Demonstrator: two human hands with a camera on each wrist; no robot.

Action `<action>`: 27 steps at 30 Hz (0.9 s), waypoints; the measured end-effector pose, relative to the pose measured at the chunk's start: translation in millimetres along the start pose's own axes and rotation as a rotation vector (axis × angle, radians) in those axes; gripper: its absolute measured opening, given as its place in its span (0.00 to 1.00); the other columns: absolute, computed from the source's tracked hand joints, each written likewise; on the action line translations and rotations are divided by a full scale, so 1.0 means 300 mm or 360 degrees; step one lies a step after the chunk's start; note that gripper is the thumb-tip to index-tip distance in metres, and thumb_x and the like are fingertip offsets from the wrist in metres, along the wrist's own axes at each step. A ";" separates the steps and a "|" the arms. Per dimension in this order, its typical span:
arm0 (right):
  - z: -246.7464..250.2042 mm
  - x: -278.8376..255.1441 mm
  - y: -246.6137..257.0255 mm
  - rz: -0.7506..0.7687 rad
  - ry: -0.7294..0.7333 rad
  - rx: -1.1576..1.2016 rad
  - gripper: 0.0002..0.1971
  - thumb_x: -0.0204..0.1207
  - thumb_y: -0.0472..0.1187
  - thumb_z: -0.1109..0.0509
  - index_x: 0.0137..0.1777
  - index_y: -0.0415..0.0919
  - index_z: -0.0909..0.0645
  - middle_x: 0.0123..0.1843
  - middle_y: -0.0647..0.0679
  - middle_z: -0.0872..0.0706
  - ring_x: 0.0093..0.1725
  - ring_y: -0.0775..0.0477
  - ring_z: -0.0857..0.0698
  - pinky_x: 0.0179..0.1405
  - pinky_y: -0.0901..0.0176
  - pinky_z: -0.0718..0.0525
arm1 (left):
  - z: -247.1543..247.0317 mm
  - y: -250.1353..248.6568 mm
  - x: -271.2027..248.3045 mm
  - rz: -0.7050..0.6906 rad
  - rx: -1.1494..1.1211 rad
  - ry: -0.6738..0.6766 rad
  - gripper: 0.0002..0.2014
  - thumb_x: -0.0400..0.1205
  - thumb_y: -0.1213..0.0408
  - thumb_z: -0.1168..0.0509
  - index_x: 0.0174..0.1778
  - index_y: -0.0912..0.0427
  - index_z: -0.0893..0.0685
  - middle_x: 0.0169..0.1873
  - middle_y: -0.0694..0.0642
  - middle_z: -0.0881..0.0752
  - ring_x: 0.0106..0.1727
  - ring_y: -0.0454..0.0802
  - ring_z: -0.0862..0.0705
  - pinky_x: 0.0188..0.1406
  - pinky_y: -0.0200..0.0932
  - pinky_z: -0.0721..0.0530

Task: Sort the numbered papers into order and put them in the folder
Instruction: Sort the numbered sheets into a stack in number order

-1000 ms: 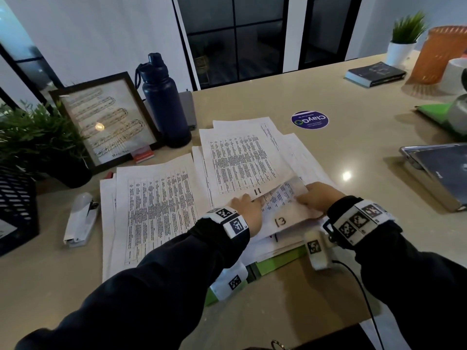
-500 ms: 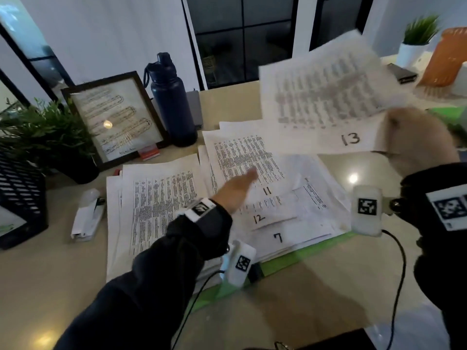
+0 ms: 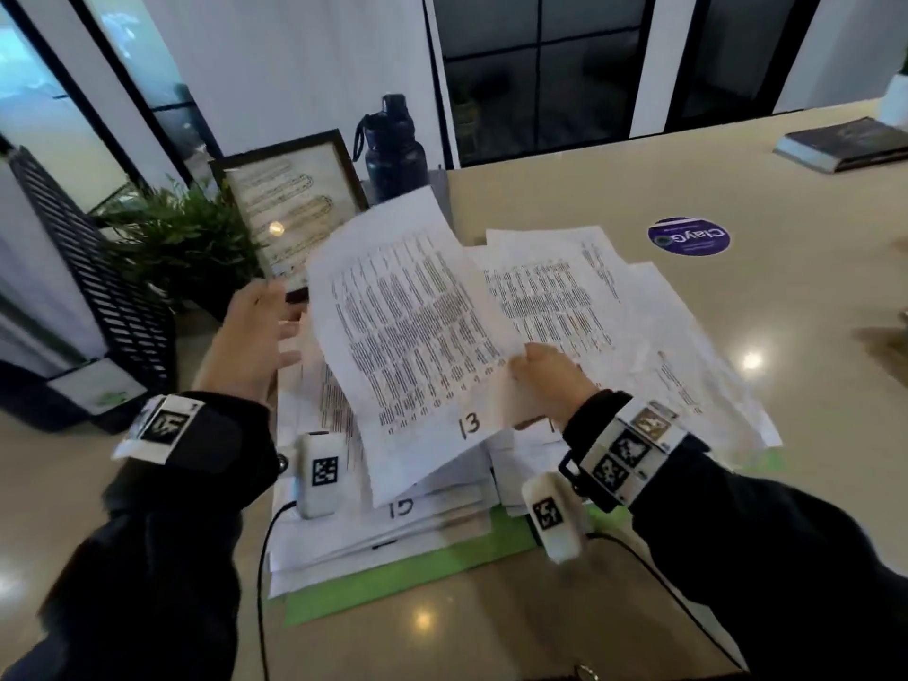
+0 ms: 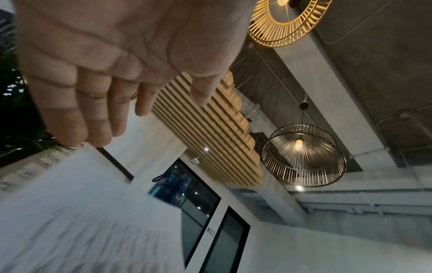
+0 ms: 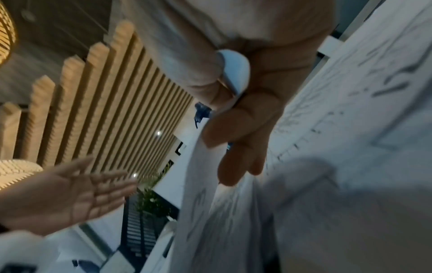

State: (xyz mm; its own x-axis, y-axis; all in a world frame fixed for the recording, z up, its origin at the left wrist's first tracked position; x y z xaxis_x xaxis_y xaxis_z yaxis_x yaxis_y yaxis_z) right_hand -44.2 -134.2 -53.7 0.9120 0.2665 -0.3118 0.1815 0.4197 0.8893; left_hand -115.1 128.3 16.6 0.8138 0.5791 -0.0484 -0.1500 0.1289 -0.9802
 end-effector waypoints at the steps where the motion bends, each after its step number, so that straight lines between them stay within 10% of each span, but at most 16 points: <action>1: -0.030 0.001 -0.010 -0.0080 0.0060 -0.0061 0.11 0.81 0.36 0.42 0.38 0.46 0.25 0.42 0.45 0.19 0.52 0.43 0.20 0.63 0.49 0.21 | 0.021 0.007 0.006 -0.0009 0.0041 -0.0047 0.26 0.76 0.41 0.43 0.67 0.48 0.26 0.56 0.48 0.19 0.57 0.52 0.19 0.56 0.54 0.20; 4: -0.088 -0.009 -0.026 -0.0151 0.0211 -0.0272 0.13 0.81 0.33 0.42 0.56 0.26 0.19 0.61 0.31 0.17 0.61 0.34 0.19 0.59 0.51 0.22 | 0.019 -0.005 -0.008 -0.0089 0.0064 -0.0003 0.04 0.79 0.51 0.40 0.46 0.40 0.20 0.50 0.46 0.19 0.52 0.48 0.19 0.54 0.48 0.23; 7: -0.108 -0.020 -0.042 -0.0031 0.0424 -0.0480 0.17 0.83 0.39 0.44 0.60 0.25 0.22 0.53 0.31 0.15 0.47 0.35 0.18 0.41 0.51 0.20 | -0.070 -0.017 -0.045 -0.0162 0.0253 0.0299 0.06 0.73 0.51 0.39 0.43 0.43 0.21 0.53 0.53 0.19 0.55 0.51 0.23 0.55 0.50 0.26; 10: -0.058 -0.038 -0.030 -0.0043 0.0449 -0.0647 0.21 0.84 0.51 0.45 0.59 0.32 0.23 0.43 0.37 0.16 0.35 0.43 0.20 0.29 0.59 0.25 | -0.204 0.017 -0.084 -0.0171 0.0821 0.0736 0.12 0.83 0.48 0.42 0.58 0.45 0.20 0.63 0.51 0.21 0.66 0.49 0.24 0.60 0.46 0.28; 14: 0.147 -0.035 -0.057 0.0079 -0.0150 -0.0888 0.23 0.84 0.51 0.44 0.63 0.32 0.22 0.61 0.38 0.16 0.54 0.41 0.17 0.50 0.56 0.23 | -0.381 0.084 -0.120 -0.0186 0.1402 0.1167 0.24 0.84 0.45 0.46 0.73 0.52 0.29 0.77 0.51 0.31 0.74 0.51 0.30 0.63 0.41 0.35; 20: 0.366 -0.024 -0.215 -0.0497 -0.0237 -0.0930 0.20 0.79 0.50 0.36 0.29 0.40 0.30 0.28 0.43 0.21 0.31 0.42 0.18 0.31 0.55 0.21 | -0.610 0.075 -0.155 -0.0387 0.1685 0.1491 0.25 0.85 0.46 0.46 0.76 0.52 0.32 0.80 0.54 0.36 0.79 0.53 0.36 0.73 0.46 0.37; 27: 0.300 -0.014 -0.201 -0.0504 -0.0080 -0.0215 0.08 0.81 0.35 0.40 0.54 0.30 0.25 0.27 0.37 0.17 0.16 0.46 0.20 0.17 0.60 0.20 | -0.721 0.143 -0.163 -0.0445 0.2084 0.1533 0.22 0.84 0.47 0.44 0.73 0.50 0.28 0.74 0.63 0.33 0.71 0.62 0.30 0.71 0.53 0.30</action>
State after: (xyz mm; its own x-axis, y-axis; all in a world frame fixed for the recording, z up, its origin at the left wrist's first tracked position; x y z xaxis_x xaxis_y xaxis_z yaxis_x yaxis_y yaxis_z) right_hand -25.9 -238.8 -75.8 0.8358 0.0633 -0.5454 0.4109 0.5867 0.6978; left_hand -39.9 -68.6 -64.6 0.8479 -0.1949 -0.4930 0.1168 0.9758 -0.1848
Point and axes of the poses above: each hand's wrist, its own x-axis towards the middle knuckle, its own z-axis out of the back of the hand, y = z × x, the point moved 2 cm from there along x, towards the middle knuckle
